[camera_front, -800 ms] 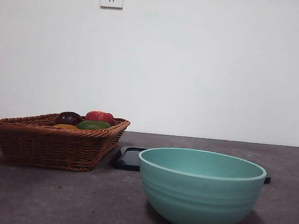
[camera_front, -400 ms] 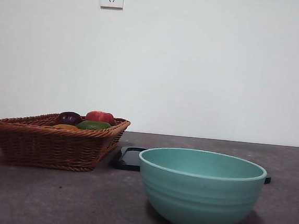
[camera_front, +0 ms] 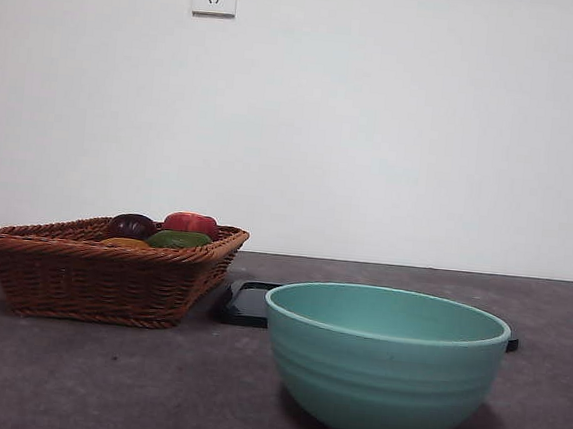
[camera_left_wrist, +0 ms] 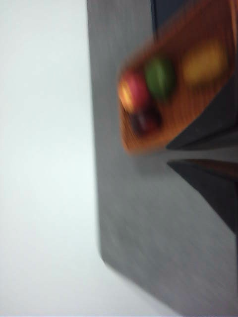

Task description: Pick up the wifruite, put it on the bowl, pick up the plate, put it on desk

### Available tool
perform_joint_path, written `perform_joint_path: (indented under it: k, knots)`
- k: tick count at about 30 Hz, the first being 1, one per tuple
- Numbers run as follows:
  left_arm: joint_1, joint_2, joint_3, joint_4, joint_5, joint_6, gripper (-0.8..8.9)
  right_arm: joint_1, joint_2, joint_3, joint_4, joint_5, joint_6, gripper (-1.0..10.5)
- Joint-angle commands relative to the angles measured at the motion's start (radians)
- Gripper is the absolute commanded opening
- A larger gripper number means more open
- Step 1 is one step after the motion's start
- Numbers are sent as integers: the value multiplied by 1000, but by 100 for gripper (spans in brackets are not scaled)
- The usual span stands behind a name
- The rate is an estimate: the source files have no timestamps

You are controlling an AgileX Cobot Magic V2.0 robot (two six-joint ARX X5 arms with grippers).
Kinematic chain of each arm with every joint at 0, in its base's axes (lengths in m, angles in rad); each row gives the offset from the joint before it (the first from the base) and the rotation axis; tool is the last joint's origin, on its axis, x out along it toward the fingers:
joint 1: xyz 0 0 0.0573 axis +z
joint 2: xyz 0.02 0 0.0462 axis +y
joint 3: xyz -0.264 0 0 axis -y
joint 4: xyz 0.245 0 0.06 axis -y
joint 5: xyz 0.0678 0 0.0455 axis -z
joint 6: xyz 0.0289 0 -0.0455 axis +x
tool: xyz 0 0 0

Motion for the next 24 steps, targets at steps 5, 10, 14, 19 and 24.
perform_joint_path:
  k: [5,10,14,19,24]
  knots:
    - [4,-48,-272,228,-70,-113,27,7,1,16,10,0,-8,22]
    - [4,-125,-396,261,-70,-121,27,7,1,16,10,1,-8,22]
    - [4,-184,-435,253,-69,-120,27,7,1,16,10,1,-8,22]
    - [4,-219,-443,219,-68,-90,27,7,1,16,10,1,-8,22]
    - [4,-219,-443,173,-65,-77,27,7,1,16,10,1,-8,22]
